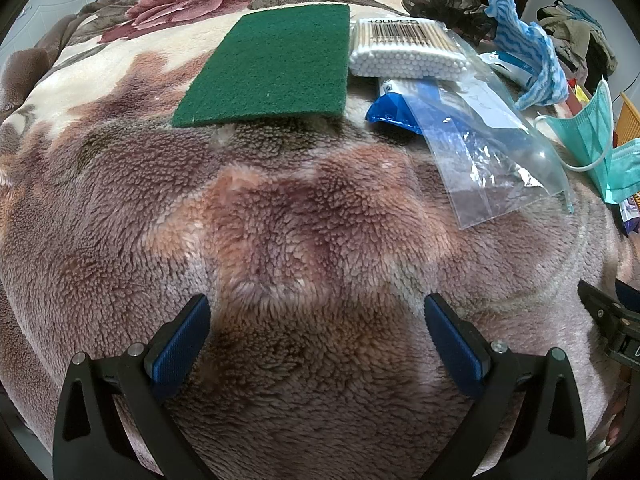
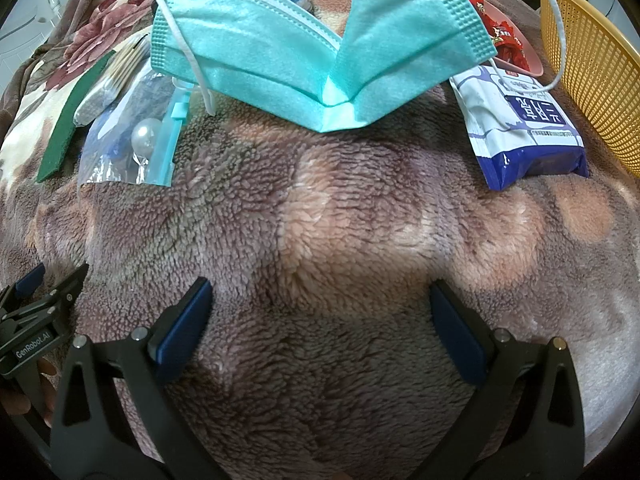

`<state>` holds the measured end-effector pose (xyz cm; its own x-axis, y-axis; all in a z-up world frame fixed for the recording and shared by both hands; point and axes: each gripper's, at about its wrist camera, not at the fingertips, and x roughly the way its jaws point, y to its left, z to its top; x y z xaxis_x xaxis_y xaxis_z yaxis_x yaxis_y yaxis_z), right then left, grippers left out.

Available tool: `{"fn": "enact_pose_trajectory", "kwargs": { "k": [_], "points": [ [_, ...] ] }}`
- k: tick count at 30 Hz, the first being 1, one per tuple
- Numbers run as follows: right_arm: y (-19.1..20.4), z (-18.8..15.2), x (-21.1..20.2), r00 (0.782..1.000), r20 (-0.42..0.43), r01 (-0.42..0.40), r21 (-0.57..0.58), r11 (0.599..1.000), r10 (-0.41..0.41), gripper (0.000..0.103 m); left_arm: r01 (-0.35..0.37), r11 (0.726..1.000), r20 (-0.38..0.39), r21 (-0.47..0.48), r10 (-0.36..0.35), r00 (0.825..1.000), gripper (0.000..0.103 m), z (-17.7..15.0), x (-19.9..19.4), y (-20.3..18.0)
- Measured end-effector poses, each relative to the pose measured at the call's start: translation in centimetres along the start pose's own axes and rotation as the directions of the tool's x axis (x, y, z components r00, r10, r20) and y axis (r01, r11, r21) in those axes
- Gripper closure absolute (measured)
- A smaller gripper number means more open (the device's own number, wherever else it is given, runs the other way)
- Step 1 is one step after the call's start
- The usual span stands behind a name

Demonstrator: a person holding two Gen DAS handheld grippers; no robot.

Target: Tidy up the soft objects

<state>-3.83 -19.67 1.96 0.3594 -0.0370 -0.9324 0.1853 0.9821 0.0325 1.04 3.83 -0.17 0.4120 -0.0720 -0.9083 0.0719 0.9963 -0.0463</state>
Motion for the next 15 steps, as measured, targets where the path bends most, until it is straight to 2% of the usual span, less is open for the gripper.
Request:
{"fn": "enact_pose_trajectory", "kwargs": {
  "k": [15],
  "points": [
    [0.12, 0.73, -0.08, 1.0, -0.025, -0.001, -0.009, 1.0, 0.001, 0.0, 0.001, 1.0, -0.009, -0.002, -0.001, 1.0, 0.0, 0.13, -0.09, 0.12]
  ]
}}
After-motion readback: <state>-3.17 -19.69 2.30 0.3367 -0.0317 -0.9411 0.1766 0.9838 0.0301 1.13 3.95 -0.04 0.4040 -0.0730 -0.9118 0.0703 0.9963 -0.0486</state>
